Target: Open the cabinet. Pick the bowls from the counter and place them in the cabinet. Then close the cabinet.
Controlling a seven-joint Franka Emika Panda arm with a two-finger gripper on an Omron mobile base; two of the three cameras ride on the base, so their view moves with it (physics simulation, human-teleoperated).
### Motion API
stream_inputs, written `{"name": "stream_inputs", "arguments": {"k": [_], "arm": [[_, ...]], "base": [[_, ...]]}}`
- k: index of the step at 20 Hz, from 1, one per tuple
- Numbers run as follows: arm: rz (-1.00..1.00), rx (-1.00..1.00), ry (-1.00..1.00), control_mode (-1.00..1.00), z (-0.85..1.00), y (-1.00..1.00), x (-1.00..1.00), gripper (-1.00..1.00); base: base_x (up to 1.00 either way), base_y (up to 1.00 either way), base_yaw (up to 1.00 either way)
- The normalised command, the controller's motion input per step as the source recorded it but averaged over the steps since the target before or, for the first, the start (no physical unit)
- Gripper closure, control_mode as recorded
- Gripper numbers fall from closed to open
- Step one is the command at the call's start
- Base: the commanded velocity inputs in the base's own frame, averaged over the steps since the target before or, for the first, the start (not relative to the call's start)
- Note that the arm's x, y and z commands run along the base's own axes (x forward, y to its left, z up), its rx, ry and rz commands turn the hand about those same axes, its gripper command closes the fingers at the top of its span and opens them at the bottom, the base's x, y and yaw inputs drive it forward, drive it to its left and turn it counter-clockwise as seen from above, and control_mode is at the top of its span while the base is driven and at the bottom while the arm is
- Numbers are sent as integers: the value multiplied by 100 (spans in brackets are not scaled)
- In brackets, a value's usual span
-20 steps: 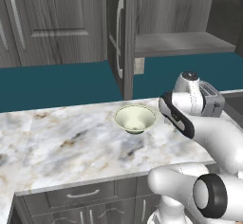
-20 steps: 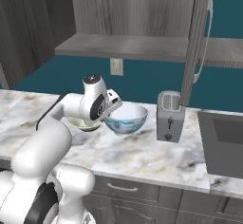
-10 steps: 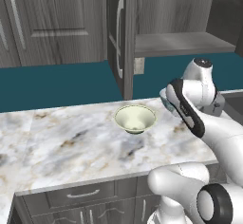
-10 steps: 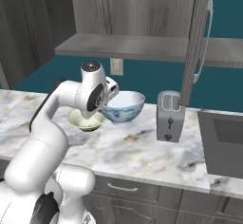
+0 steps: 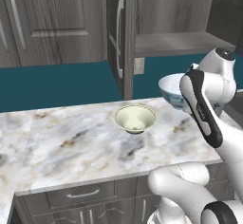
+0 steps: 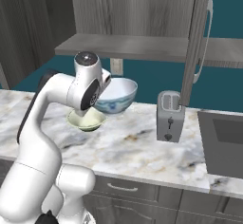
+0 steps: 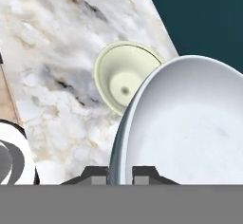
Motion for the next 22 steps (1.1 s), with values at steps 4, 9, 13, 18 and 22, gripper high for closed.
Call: {"name": "stream_inputs", "arguments": {"k": [4,9,13,18,22], "arm": [[15,0,-10,-100,54,11,-38,100],[10,0,-14,-100,64,4,-32,100],[4,0,-16,-100,79,0,-18,100],[5,0,-7,-100,76,0,-4,100],[8,0,0,-100,53,0,3,100]], "base": [[0,0,0],[0,0,0],[0,0,0],[0,0,0],[0,0,0]]}}
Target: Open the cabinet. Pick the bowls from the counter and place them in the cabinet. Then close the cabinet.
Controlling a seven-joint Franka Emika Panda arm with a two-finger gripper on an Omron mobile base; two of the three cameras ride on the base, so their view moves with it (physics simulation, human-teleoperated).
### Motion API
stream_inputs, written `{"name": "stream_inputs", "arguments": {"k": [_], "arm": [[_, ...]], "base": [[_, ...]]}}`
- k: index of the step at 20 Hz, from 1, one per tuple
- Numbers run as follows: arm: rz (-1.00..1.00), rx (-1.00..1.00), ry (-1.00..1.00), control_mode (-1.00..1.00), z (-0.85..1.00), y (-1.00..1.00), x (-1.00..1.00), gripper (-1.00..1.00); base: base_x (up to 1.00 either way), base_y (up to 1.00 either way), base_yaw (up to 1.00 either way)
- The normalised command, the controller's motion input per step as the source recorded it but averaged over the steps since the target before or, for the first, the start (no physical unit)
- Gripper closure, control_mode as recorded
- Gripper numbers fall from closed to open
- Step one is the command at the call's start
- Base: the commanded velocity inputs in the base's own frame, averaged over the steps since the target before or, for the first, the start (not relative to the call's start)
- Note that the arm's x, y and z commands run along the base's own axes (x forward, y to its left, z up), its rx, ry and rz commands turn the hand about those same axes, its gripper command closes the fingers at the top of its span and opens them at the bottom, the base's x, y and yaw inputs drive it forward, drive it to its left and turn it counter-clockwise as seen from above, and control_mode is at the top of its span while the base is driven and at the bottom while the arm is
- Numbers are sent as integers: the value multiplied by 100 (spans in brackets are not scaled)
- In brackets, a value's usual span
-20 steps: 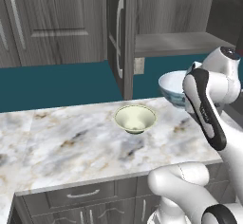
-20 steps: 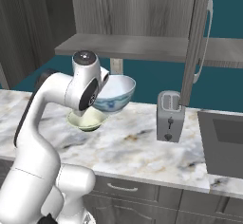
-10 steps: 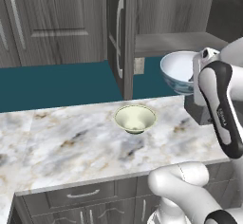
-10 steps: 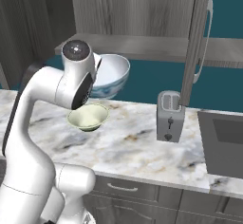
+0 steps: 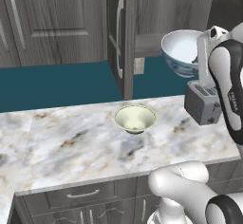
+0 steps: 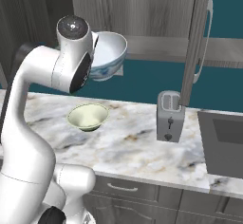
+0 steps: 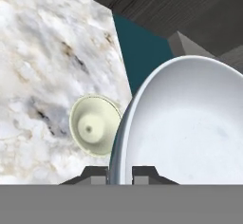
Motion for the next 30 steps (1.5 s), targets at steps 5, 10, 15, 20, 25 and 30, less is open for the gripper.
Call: {"name": "stream_inputs", "arguments": {"k": [5,10,15,20,25,30], "arm": [[10,2,7,-100,33,0,26,100],[12,4,5,-100,16,1,40,100],[5,3,0,-100,4,4,37,100],[0,0,-5,-100,0,0,16,100],[-1,0,-9,-100,0,0,12,100],[0,0,-13,-100,-3,5,11,100]], "base": [[0,0,0],[0,0,0],[0,0,0],[0,0,0],[0,0,0],[0,0,0]]}}
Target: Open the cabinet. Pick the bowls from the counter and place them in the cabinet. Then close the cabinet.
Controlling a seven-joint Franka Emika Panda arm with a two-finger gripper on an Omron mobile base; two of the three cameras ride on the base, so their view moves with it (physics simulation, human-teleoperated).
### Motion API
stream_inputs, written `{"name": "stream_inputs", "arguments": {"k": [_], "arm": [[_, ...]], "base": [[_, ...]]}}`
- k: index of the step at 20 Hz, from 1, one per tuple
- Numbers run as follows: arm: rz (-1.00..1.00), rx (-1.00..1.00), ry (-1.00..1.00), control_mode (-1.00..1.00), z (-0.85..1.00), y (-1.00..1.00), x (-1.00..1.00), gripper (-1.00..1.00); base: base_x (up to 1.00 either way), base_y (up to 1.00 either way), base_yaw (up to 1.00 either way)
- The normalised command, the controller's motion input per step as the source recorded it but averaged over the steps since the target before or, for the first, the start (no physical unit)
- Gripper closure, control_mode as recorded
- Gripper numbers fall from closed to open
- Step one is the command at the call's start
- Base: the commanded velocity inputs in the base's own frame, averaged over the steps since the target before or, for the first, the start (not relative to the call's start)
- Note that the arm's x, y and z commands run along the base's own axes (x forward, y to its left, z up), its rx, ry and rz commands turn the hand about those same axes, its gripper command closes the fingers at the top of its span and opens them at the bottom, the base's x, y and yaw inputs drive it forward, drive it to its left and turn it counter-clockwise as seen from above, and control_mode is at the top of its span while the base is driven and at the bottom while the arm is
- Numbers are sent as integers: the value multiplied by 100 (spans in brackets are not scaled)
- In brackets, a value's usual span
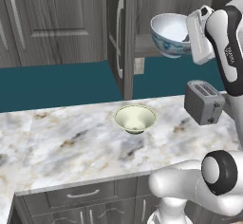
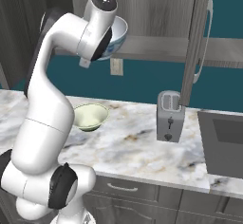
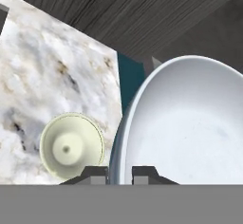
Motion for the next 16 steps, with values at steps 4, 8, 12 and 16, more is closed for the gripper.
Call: {"name": "stream_inputs", "arguments": {"k": [4,8,12,16], "arm": [[0,0,0,-100,0,12,30,100],[0,0,0,-100,0,14,38,100],[0,0,0,-100,0,16,44,100],[0,1,1,-100,0,12,44,100]], "base": [[0,0,0],[0,0,0],[0,0,0],[0,0,0]]}}
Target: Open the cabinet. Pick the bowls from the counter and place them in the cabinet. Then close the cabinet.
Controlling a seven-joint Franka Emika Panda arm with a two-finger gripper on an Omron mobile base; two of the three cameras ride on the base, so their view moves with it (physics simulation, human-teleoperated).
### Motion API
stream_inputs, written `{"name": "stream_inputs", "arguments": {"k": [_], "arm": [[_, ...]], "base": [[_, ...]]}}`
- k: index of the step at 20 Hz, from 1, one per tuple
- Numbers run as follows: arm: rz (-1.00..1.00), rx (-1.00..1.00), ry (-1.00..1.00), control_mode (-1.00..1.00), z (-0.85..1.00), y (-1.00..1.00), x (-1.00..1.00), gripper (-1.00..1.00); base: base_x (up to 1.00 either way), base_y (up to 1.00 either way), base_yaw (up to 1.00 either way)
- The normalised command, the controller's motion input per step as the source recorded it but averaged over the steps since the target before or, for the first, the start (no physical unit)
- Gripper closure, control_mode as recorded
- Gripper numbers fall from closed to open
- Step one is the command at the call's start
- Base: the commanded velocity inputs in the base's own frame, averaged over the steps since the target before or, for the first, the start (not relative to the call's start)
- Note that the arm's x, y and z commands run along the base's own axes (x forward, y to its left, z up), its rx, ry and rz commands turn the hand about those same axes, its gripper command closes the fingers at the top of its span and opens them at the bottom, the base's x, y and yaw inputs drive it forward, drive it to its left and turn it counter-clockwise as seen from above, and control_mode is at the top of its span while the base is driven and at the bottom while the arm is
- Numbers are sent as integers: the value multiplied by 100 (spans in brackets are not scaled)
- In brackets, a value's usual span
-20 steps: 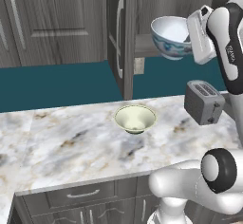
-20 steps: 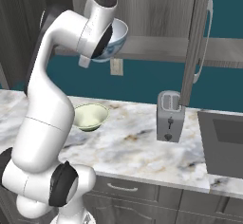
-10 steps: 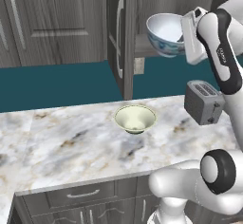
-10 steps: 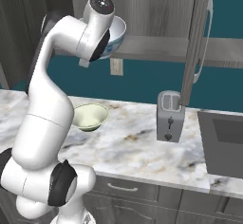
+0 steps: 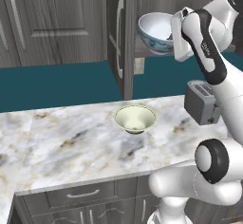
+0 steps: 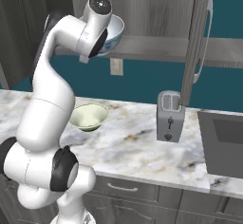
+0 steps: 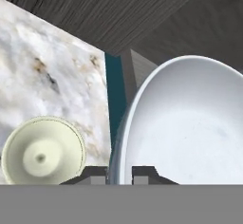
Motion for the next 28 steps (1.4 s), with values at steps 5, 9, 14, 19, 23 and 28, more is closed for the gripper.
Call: {"name": "stream_inputs", "arguments": {"k": [5,9,14,19,23,28], "arm": [[0,1,2,-100,0,12,48,100],[0,0,1,-100,0,17,52,100],[1,0,4,-100,0,18,54,100],[4,2,9,-100,0,19,54,100],[6,1,10,-100,-3,24,45,100],[7,0,3,-100,-24,29,40,100]], "base": [[0,0,0],[0,0,0],[0,0,0],[0,0,0],[0,0,0],[0,0,0]]}}
